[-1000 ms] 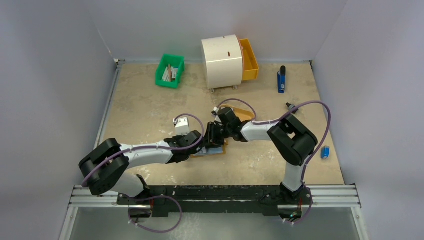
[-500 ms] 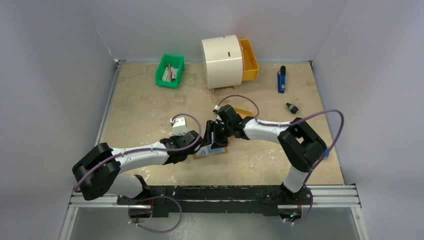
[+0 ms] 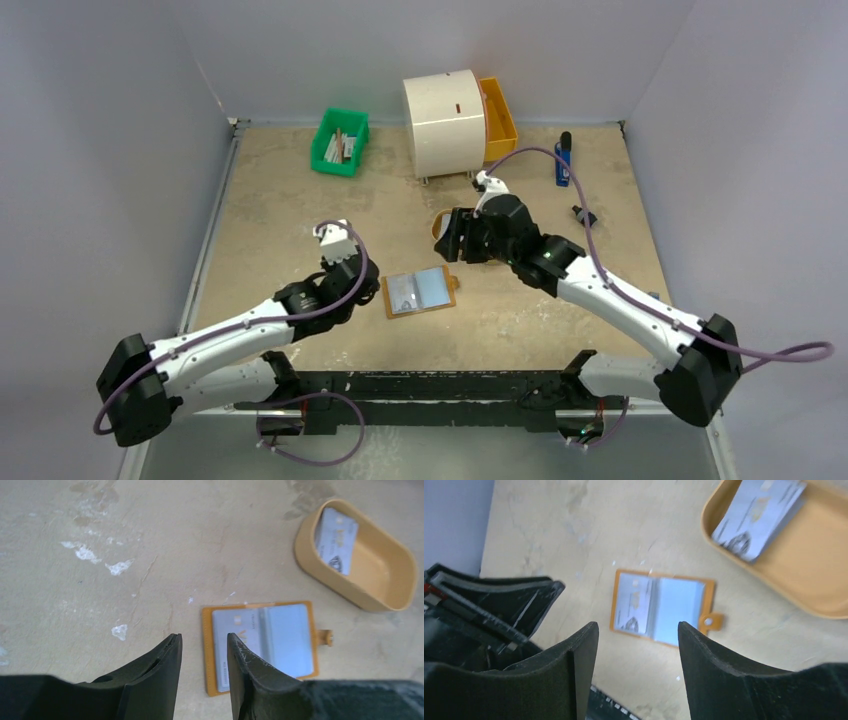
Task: Put the credit cards into the card holder
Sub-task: Insert the credit card into the card holder, then pick up the credit card from the storage box.
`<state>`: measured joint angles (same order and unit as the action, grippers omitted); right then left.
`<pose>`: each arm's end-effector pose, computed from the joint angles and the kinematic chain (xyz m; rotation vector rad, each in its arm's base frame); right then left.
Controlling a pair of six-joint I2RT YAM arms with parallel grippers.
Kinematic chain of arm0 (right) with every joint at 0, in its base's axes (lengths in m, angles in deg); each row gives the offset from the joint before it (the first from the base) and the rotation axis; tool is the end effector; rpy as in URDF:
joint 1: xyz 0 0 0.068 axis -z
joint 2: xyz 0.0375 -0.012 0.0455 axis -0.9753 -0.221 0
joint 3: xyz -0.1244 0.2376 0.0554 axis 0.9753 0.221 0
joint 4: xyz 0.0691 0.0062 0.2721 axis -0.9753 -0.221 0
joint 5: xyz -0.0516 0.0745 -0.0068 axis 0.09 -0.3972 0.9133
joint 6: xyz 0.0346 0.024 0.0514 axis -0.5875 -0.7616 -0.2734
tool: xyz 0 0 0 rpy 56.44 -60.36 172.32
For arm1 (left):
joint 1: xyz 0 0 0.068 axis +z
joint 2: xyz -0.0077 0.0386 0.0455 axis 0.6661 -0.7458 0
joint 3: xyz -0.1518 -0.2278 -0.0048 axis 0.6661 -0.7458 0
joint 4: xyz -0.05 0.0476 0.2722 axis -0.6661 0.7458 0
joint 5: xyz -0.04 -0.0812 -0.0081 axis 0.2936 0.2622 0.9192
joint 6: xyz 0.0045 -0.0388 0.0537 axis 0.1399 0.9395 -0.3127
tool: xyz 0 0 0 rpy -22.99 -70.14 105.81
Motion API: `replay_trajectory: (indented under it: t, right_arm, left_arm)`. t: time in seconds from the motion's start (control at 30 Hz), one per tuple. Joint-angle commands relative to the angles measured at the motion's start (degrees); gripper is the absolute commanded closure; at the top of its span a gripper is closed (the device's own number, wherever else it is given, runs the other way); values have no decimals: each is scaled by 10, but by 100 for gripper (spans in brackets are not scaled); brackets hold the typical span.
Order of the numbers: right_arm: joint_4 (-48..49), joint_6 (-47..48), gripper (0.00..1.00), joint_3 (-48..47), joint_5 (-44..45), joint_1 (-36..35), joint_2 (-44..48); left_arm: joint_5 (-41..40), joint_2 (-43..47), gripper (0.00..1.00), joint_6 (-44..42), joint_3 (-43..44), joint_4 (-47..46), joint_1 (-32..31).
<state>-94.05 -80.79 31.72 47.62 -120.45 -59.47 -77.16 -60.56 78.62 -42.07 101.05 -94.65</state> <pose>0.2318 0.2181 0.2880 -0.1192 2.1948 0.8339 0.1660 -0.1635 0.2043 -0.3665 2.1453 -0.2400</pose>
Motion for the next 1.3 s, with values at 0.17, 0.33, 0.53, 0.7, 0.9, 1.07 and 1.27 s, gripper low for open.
replay_trajectory:
  t: [0.17,0.33,0.53,0.7,0.9,1.07,1.27]
  right_arm:
    - [86,45,38,51,70,67,45]
    - [125,28,39,67,-36,146,20]
    - [131,-2,40,57,-30,163,-29]
    - [148,-67,41,69,-12,186,-54]
    - [160,-78,40,69,-37,188,-107]
    - [168,-80,40,61,-47,188,-151]
    - [184,-110,43,42,-51,195,-202]
  left_arm:
    - [60,109,51,-41,-93,-204,0]
    - [77,82,47,-26,-76,-155,0]
    - [109,58,46,-5,-88,-178,0]
    - [105,72,48,0,-98,-179,0]
    - [91,97,48,14,-98,-150,0]
    - [92,92,48,25,-103,-146,0]
    - [89,81,49,25,-95,-140,0]
